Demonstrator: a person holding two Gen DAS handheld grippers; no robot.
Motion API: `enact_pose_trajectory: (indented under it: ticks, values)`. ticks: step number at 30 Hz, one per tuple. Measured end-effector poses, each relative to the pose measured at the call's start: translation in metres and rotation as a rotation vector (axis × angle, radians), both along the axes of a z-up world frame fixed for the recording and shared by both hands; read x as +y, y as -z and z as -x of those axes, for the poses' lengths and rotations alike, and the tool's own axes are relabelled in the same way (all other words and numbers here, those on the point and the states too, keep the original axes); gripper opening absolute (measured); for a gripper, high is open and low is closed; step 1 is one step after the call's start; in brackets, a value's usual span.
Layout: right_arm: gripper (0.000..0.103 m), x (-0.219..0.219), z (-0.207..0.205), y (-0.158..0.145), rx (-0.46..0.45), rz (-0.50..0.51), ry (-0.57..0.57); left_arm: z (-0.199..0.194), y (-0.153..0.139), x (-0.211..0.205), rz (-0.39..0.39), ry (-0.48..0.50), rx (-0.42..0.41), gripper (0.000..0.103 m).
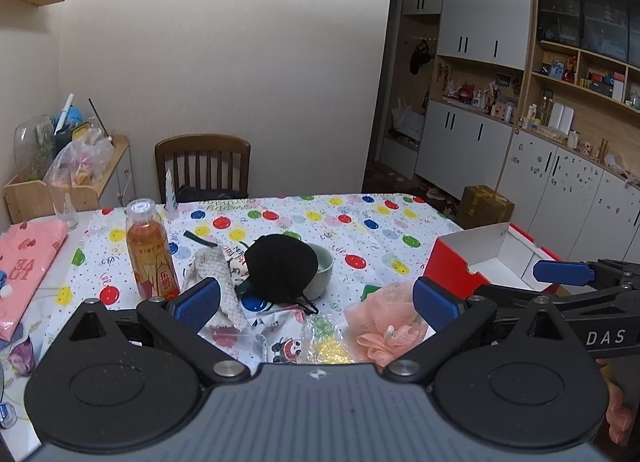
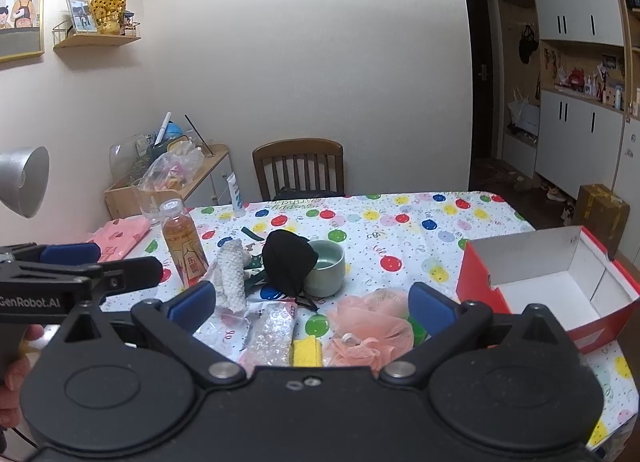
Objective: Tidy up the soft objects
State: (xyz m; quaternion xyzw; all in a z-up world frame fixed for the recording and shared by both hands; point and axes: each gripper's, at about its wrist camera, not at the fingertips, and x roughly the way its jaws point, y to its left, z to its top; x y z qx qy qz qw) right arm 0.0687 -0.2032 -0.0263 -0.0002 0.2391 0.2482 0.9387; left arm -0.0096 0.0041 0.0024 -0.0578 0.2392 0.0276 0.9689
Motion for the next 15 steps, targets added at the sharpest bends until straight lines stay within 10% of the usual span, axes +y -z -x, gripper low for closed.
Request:
enact_pose_trajectory:
  ticks: [15]
  values:
    - [0.1,-0.008,-0.011,0.02,0.028,0.024,-0.043,-0.012,0.016,0.032,0.017,-0.046,0.029,0.103]
